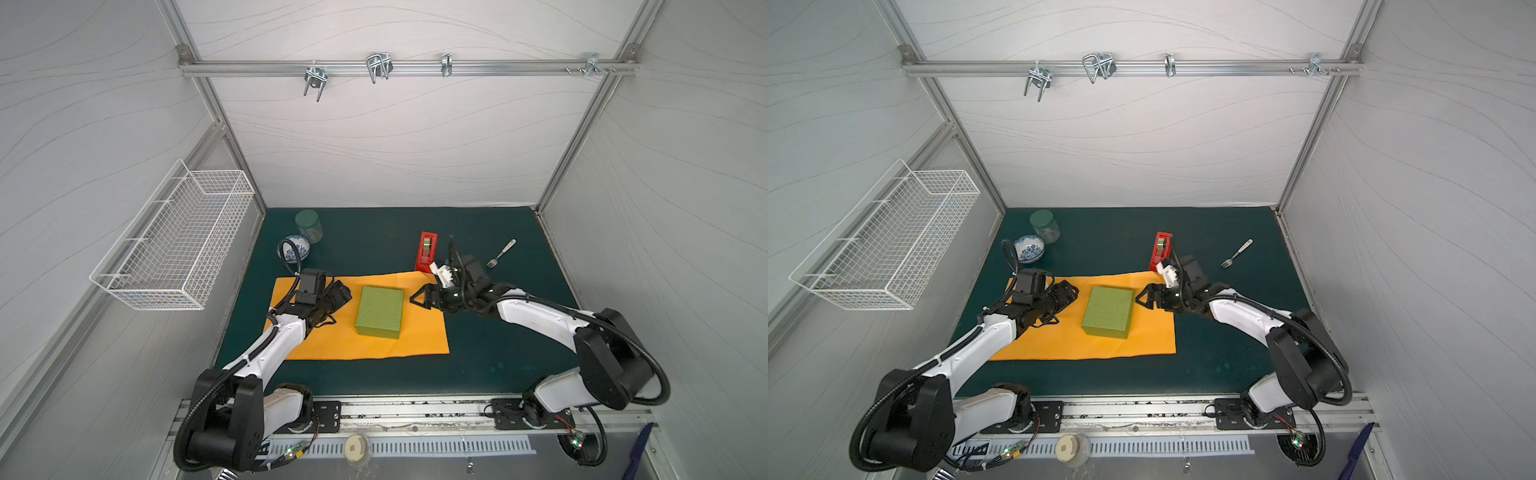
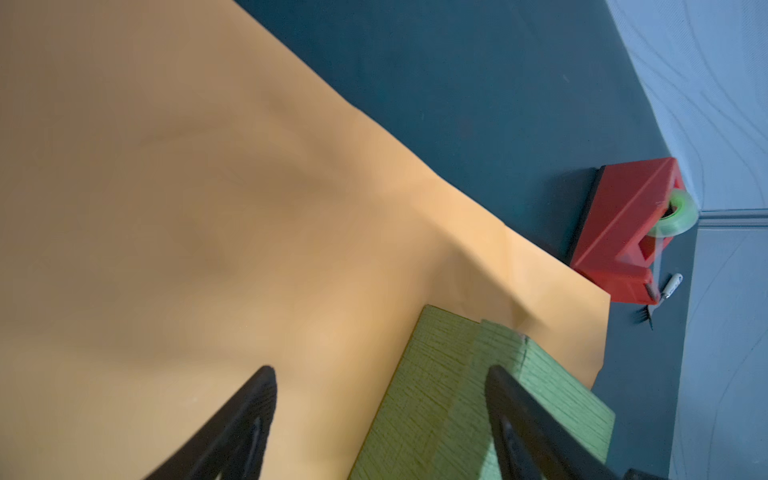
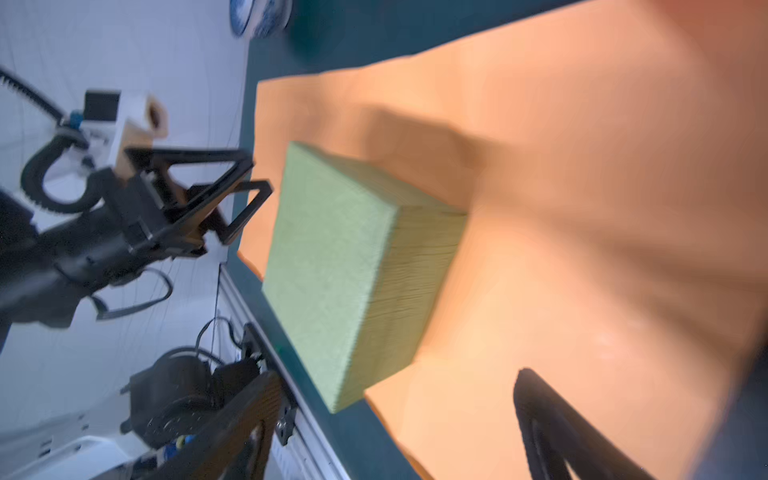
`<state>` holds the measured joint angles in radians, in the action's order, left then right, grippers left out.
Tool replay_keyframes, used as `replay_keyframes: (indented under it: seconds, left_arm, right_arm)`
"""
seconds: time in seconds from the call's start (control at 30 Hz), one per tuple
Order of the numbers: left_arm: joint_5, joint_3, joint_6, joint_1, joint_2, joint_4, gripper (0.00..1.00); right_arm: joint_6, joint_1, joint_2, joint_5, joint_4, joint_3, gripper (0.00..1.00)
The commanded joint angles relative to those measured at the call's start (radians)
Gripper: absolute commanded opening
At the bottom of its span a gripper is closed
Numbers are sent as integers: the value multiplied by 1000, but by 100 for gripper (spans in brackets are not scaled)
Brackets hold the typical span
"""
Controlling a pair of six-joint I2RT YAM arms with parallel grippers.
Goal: Wrap the gift box in paper
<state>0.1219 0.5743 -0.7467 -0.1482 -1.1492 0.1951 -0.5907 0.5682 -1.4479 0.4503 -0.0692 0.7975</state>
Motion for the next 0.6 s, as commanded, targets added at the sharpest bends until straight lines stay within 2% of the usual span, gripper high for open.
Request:
replay_keyframes:
  seconds: [0.0,0.17,0.3,0.43,0.57]
  left_arm:
    - [-2,2,9,4,39,-15,81]
    - [54,-5,2,5,72,-29,82]
    - [78,-7,9,5,83,-28,81]
    - [100,-10,13,5,79,-32,81]
    - [119,-13,13,4,77,-37,81]
  right_arm:
    - [99,-90,-30,-40,-100,2,86]
    - [143,-132,-152,-37,-117,64,81]
    - [144,-134,-222,16,-84,76,73]
    - [138,-131,-278,70,-33,65,61]
    - [141,-136,-293,128,23,40,44]
